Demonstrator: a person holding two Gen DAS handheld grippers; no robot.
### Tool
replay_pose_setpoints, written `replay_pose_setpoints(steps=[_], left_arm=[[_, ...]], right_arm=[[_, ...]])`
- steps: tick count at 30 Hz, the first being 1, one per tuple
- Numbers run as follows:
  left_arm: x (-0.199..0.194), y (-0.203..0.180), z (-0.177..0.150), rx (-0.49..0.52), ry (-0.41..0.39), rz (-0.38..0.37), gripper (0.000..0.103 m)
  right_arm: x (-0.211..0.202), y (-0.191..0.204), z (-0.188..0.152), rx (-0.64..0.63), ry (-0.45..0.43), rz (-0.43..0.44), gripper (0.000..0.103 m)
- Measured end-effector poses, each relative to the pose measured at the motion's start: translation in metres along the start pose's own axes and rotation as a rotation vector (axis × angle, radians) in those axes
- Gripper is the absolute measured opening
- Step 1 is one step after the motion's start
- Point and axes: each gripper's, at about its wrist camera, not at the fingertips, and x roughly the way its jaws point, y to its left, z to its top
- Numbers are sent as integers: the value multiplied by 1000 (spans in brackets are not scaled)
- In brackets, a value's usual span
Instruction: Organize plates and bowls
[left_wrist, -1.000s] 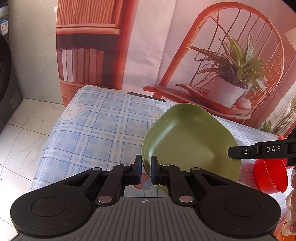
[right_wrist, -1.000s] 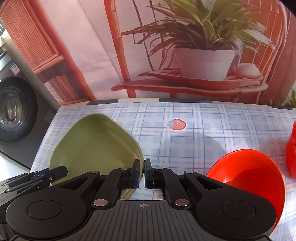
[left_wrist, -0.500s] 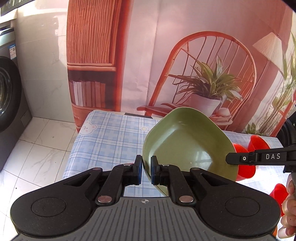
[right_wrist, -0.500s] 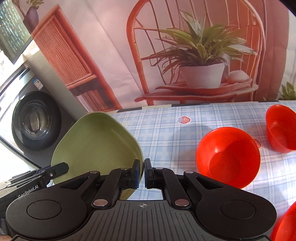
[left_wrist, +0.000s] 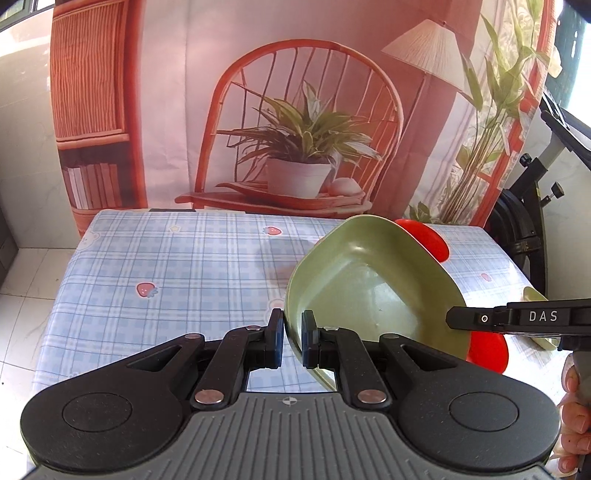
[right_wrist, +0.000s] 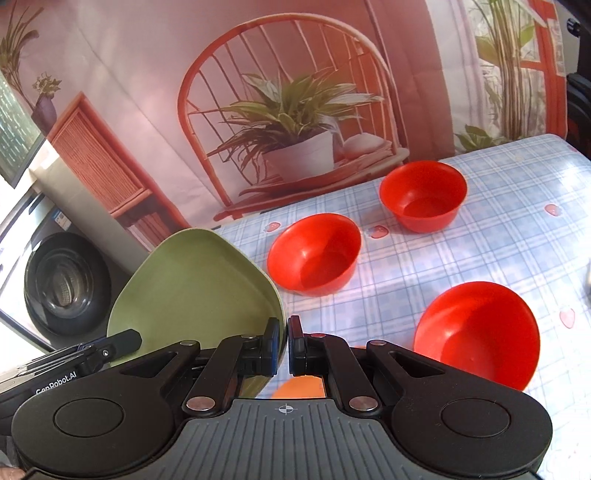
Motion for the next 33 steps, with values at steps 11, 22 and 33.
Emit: replay_pose_setpoints(steps=[11,22,33], left_arm=[[30,-55,-38,104,93,-25,10],[57,-63,-55,143,164,16,10],[67,-63,-59,167,184,41,11]], right_arm=[[-30,-78,-47,116,12,-48,6],[-19,-100,-68,118,59,-55,7],[-9,-100,-71,111,97,-60,7]])
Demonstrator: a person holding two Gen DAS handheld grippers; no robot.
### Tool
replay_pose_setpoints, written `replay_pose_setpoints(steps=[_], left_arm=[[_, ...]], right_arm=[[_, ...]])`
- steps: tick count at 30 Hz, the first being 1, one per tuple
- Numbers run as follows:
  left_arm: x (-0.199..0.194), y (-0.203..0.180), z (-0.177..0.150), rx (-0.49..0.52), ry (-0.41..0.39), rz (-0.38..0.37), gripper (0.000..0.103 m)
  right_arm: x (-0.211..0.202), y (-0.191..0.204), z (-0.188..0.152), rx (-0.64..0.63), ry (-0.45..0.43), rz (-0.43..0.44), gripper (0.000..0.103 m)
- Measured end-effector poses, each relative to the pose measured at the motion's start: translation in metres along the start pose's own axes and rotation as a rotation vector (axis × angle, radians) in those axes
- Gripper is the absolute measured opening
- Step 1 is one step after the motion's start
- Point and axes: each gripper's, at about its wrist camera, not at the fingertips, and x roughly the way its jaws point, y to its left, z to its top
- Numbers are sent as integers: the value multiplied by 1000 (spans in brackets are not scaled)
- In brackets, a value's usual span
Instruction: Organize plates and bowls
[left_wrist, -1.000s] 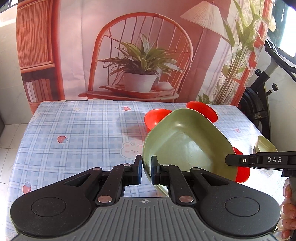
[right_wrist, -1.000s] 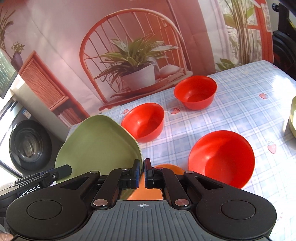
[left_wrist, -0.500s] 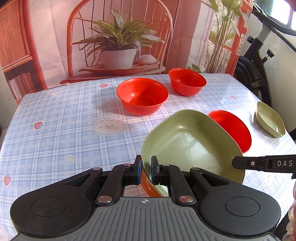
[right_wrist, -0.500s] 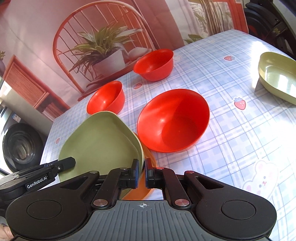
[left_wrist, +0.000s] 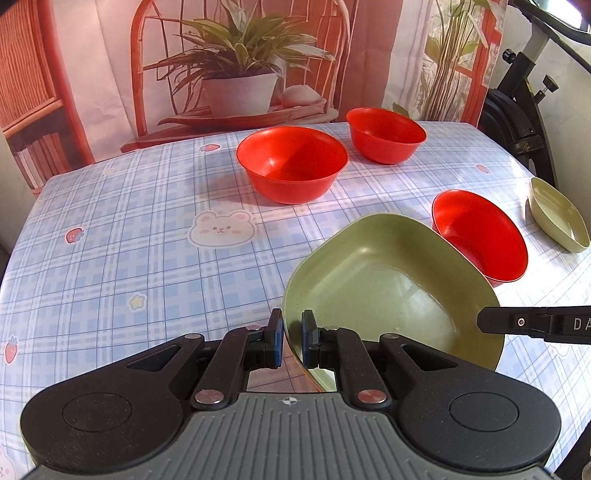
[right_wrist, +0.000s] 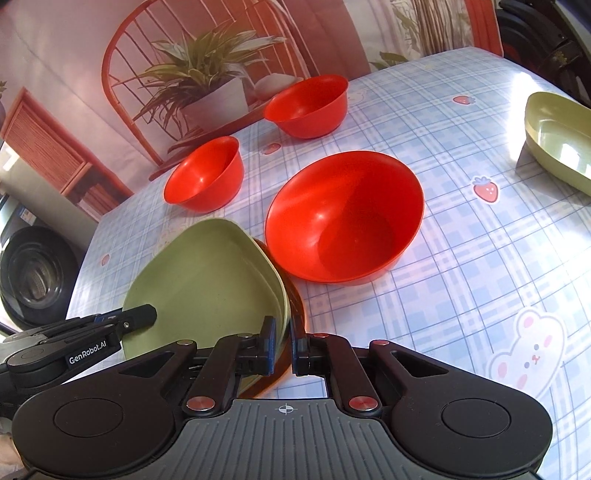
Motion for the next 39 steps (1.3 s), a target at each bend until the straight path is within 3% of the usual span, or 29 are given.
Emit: replay_pose_setpoints(steps=[15,21,39], left_arm=[[-4,7,-3,-15,-15,-4,11],[-8,10,-6,-36,-25,-4,11],[-6,15,-6,-67,-25,-20,11]], right_arm=[[-9,6,3,-82,-27,-52,13],[-14,1,2,-64,-61,-36,3],[-8,-4,1,-20,-47,-18,4]])
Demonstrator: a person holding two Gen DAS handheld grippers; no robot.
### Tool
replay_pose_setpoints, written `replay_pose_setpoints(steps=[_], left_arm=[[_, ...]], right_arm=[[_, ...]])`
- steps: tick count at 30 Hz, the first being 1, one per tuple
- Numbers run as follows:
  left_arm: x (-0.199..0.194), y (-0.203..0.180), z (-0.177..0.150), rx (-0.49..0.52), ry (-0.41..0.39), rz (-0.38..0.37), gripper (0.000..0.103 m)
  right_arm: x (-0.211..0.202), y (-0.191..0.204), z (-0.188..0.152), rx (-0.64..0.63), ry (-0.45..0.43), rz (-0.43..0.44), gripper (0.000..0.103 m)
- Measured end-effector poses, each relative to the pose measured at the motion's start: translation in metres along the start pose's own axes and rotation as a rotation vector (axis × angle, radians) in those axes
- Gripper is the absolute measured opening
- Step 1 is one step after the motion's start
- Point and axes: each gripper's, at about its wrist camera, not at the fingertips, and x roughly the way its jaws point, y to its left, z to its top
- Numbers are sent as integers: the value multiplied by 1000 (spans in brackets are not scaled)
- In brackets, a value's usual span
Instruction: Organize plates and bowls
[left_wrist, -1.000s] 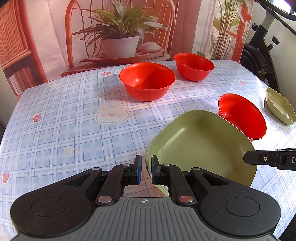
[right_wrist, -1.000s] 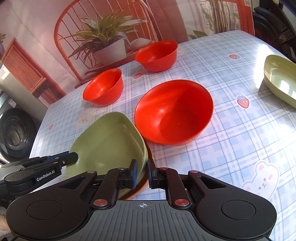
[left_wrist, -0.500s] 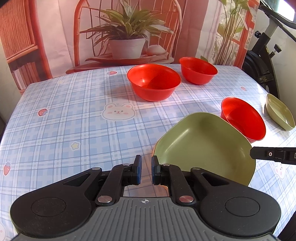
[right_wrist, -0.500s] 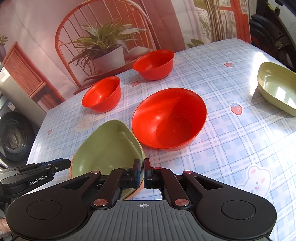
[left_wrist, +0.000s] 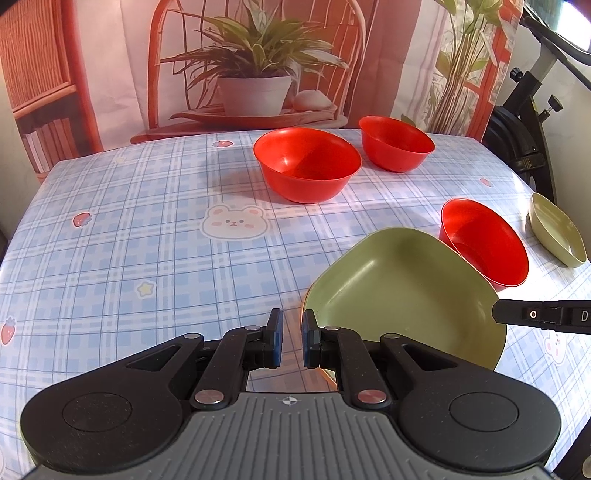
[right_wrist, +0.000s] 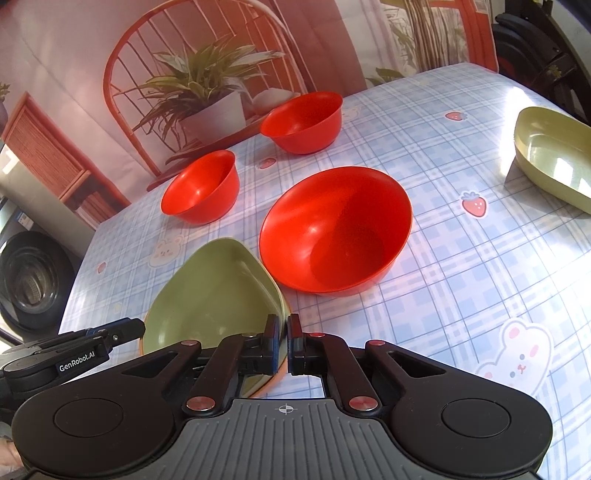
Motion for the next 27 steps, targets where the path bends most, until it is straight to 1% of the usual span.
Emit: replay_pose_setpoints(steps=[9,15,16,19,24,27], left_arm=[[-3,1,2,-14,-19,-8,12],[-6,-1,5,-10,-21,-7,12],[-8,-1,7,-10,-29,-11,12],[-19,-6,18,-8,-61,-28,12],[-39,-32,45,1,-134,-75,12],[-45,-58,60,14,-170,-112,18]], right_arm=[[8,-5,-2,44,30,7,5],[6,-1,-1,10,33,-6,5],[3,0,0,3,26,-4,7],[-10,2,7,-28,-21,10,13],[-42,-7,30,-73,-146,4,16],[-66,-24,50,-122,-235,-36,17]])
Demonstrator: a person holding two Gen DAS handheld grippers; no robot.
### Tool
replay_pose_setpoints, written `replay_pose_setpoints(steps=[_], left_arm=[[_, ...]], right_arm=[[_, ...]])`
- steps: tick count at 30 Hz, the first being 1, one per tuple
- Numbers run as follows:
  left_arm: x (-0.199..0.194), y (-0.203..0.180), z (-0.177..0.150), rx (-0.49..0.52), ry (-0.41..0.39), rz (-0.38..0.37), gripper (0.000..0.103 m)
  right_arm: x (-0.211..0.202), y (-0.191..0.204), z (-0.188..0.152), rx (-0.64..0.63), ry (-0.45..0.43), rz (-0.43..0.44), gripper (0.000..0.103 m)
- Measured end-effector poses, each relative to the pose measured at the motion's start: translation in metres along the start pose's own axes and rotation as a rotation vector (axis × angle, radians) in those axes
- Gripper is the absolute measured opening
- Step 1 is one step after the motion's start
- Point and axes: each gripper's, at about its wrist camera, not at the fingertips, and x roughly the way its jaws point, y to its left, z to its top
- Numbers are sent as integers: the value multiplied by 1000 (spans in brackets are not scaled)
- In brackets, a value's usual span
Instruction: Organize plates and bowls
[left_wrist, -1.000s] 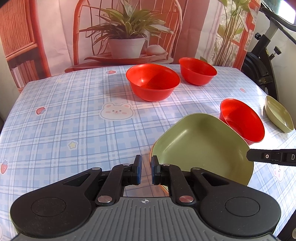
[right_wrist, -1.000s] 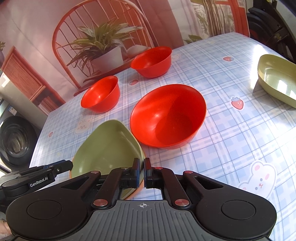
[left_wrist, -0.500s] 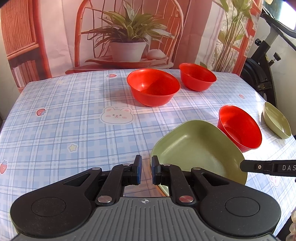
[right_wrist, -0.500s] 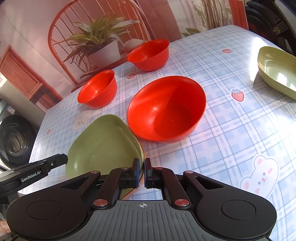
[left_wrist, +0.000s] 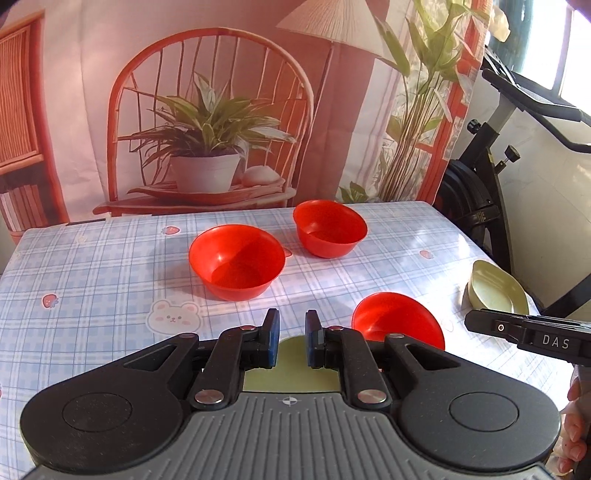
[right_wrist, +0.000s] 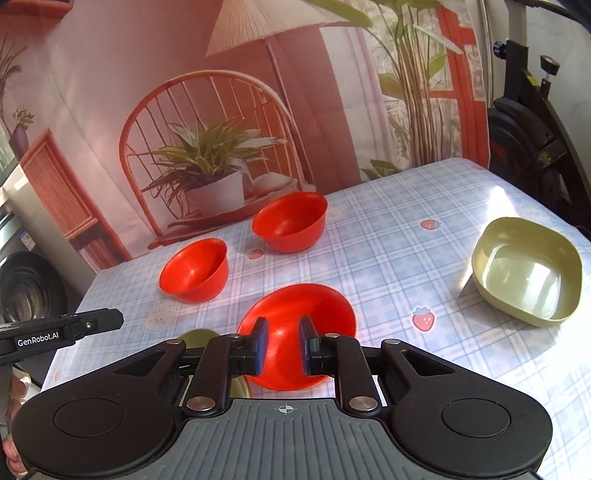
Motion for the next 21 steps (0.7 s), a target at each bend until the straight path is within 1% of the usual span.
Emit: replay_pose_setpoints(steps=[1,3,4,5,8,13,21], left_arm=[[1,-9,4,3,-10,-13,20],[6,-27,11,7,-25,-43,27],[10,-41,15,11,-32,-61,33],[15,-52,17,20,-38,-74,37],[31,-88,21,63,-41,-101,37],[68,-141,26,140,-10,-144,39],[131,-200,24,220,55,-192,39]], right_arm=[[-5,-8,7,-12,-22,-17,17],[-14,-29,17,-23,-56,-51,18],[-17,-39,21,-22,-66,-66,18],[-20,-54,26,-18,-78,-89,18],[-28,-94,34,7,-115,-144,19],[-31,-154,37,41,-165,-232,21],[-12,-231,25,135,-175,-323,23]])
